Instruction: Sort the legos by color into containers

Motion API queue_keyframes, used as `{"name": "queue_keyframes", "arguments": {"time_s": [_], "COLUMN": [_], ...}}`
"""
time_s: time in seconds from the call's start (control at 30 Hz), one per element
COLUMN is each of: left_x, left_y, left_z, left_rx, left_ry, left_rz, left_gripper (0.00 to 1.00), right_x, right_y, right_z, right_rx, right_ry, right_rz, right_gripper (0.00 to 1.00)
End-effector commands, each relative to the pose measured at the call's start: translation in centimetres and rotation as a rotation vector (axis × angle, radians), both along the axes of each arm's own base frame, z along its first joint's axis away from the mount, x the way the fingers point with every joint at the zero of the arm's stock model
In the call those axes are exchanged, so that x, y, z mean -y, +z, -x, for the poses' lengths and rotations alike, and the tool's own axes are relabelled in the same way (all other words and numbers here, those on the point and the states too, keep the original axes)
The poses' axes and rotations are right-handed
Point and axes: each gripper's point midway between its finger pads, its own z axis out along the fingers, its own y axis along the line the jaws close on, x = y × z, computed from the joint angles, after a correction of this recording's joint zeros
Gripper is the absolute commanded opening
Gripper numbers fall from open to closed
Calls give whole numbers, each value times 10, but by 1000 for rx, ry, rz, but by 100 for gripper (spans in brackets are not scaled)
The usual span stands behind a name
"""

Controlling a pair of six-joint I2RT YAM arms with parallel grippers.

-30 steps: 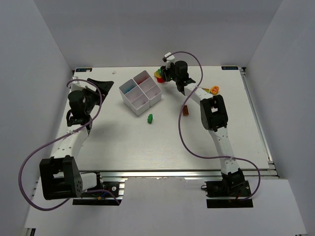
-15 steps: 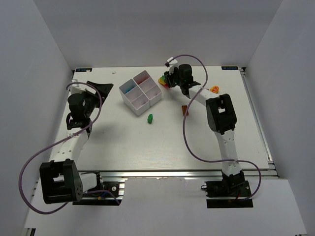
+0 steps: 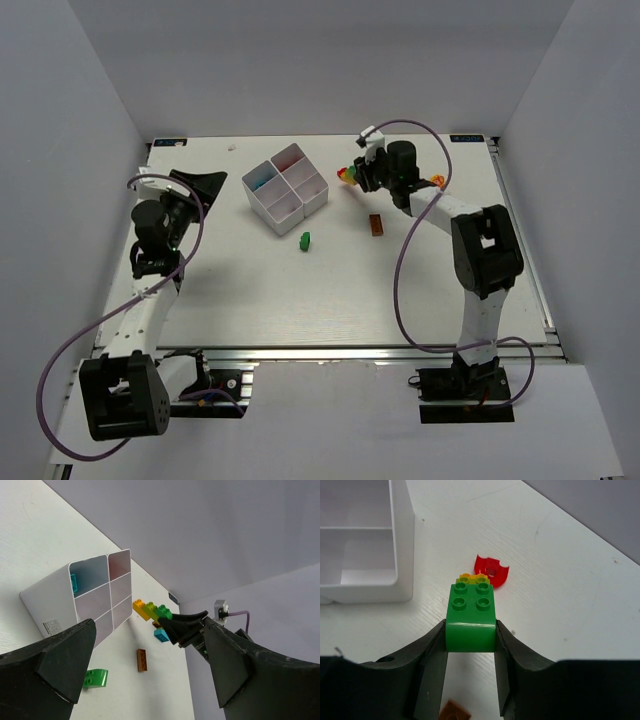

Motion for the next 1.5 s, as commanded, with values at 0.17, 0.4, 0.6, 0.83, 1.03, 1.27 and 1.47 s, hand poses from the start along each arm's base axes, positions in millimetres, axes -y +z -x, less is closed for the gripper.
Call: {"name": "queue_keyframes", "arguments": {"time_s": [0.17,0.4,0.6,0.83,1.03,1.27,1.47], "left_x": [2,3,3,4,7,10,10], "left_y": [19,27,35,34,35,38,42], "left_z": [18,27,37,47,54,59,65], "left_rx": [60,80,107,114,113,115,122], "left_ry": [-11,-12,-3,-4,-19,-35,-39], "left_rz": [-9,-5,-7,12,10,6,-9], "left_gripper": [98,98,98,98,98,98,98], "right_x": [40,28,23,39,40,44,60], "right_y": [30,51,45,11,-2,-25,-48], "right_z": [17,45,102,169,214,230,241], "right_rx": [43,41,-42,-96,-146,-187,-165], "right_ry": [-42,74,229,324,408,411,391], "right_rz": [13,-52,-55,18,-4,8,107], "right_gripper": [0,0,0,0,15,31,52]}}
